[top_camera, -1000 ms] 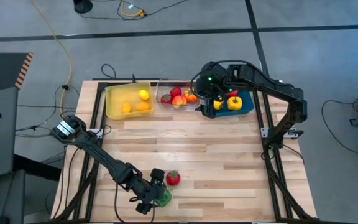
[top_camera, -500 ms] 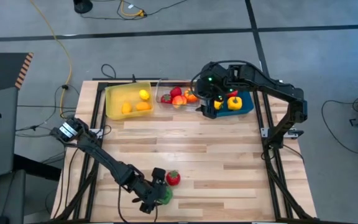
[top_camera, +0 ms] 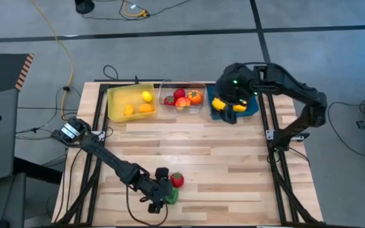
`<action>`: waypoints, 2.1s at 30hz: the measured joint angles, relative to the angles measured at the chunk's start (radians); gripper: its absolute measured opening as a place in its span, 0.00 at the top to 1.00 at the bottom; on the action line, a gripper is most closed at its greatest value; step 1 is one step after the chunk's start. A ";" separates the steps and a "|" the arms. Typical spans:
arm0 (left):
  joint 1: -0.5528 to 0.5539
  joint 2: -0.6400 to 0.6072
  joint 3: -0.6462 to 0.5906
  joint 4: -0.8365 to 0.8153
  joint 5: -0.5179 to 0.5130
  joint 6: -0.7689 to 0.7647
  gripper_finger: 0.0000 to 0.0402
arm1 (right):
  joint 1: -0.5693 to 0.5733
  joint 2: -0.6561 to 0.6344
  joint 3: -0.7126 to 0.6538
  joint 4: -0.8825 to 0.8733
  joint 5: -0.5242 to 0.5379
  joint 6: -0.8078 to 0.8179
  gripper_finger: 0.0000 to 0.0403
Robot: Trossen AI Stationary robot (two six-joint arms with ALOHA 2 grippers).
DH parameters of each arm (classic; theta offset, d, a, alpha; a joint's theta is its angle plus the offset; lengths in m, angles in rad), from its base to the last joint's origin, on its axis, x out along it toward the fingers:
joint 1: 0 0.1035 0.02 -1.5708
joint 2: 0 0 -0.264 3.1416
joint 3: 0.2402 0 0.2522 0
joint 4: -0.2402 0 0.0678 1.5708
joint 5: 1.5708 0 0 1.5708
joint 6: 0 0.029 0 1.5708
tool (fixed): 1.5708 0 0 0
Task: Sort produce into baskets
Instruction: Put the green bell pepper into the blue bin
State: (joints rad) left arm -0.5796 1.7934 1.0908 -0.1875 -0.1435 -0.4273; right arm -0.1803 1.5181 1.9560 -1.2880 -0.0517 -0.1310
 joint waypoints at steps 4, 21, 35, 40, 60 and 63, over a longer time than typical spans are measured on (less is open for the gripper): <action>0.020 -0.041 0.000 -0.007 0.038 -0.003 0.25 | 0.042 -0.025 0.000 -0.022 0.000 0.001 0.03; 0.236 -0.383 0.000 0.016 -0.060 0.259 0.25 | 0.158 -0.090 -0.204 0.076 0.007 0.040 0.03; 0.622 -0.303 0.000 0.442 0.021 0.580 0.25 | 0.181 -0.352 -0.599 0.430 0.009 0.157 0.03; 0.758 -0.164 0.001 0.748 0.118 0.572 0.25 | 0.188 -0.403 -0.601 0.481 0.028 0.161 0.03; 0.944 0.567 0.792 0.449 0.116 0.494 0.25 | 0.187 -0.383 -0.600 0.532 0.027 0.157 0.03; 0.951 0.652 0.928 0.358 0.108 0.508 0.25 | 0.187 -0.370 -0.600 0.524 0.027 0.158 0.03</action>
State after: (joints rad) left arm 0.3715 2.4450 2.0192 0.1703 -0.0357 0.0804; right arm 0.0067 1.1486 1.3556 -0.7642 -0.0246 0.0265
